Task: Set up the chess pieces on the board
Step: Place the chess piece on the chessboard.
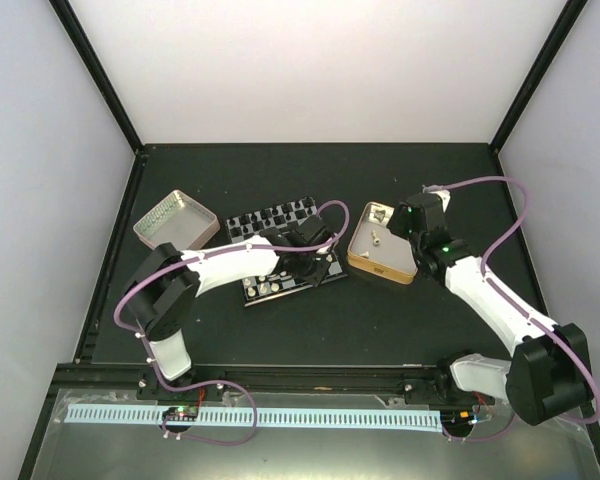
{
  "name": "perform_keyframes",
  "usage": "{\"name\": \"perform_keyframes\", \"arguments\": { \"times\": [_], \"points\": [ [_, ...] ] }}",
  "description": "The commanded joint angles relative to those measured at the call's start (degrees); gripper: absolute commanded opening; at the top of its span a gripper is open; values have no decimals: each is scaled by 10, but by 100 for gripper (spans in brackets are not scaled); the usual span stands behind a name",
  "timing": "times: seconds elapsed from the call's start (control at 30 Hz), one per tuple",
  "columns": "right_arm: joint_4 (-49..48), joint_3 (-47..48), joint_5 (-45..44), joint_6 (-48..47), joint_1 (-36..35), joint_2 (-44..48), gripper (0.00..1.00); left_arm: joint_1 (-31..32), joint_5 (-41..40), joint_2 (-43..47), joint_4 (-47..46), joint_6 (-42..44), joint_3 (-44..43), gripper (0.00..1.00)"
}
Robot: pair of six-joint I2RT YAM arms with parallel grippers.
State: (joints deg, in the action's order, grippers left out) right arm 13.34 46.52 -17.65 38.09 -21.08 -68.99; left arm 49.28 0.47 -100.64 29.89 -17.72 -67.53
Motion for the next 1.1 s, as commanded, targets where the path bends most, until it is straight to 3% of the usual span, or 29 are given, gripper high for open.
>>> {"name": "perform_keyframes", "arguments": {
  "times": [0.0,0.6,1.07],
  "points": [
    [3,-1,4,12,7,-14,68,5,-27,-16,-14,19,-38,2],
    [11,1,26,18,23,-42,68,5,-37,-65,0,22,-69,4],
    [17,9,46,18,29,-52,68,6,-31,-66,16,27,-81,18]
  ]
}}
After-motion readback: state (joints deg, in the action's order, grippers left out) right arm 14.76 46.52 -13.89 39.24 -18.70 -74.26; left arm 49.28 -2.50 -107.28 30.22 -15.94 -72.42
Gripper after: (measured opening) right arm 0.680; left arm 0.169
